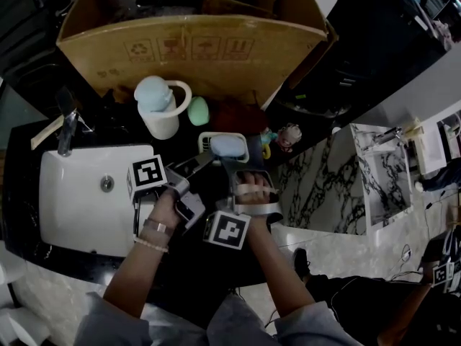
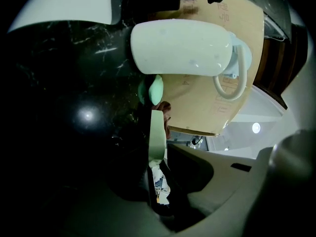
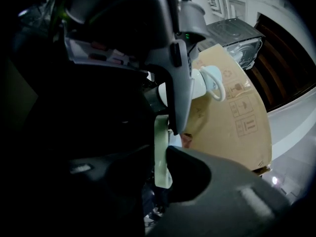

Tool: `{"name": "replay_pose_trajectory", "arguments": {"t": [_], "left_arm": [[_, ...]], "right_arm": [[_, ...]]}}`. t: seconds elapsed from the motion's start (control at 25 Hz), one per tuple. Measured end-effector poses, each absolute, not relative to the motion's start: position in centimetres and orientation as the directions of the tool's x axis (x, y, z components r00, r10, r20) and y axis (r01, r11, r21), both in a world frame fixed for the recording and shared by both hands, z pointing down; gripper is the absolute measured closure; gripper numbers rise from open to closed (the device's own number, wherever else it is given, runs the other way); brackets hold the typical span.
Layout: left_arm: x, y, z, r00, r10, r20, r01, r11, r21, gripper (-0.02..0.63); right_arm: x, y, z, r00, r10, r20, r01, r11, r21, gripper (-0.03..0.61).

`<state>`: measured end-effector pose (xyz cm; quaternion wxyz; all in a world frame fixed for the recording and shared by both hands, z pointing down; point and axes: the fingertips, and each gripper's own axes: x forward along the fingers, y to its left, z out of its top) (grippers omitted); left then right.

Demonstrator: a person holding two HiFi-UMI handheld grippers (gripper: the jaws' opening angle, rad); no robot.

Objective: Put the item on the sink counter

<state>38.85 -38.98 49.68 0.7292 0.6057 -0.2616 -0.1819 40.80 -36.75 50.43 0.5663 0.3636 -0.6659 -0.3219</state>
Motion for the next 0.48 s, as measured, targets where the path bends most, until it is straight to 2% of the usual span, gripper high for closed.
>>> {"name": "replay_pose_trajectory", "arguments": {"t": [0.48], "left_arm": [[36.5, -36.0, 48.6, 0.829, -0.541, 0.145, -0.078, 0.146, 0.986, 0.508]], "right_arm": [[40.6, -36.9, 51.0, -0.069, -0.814, 0.577, -0.105, 0.581, 0.807, 0.506]]}}
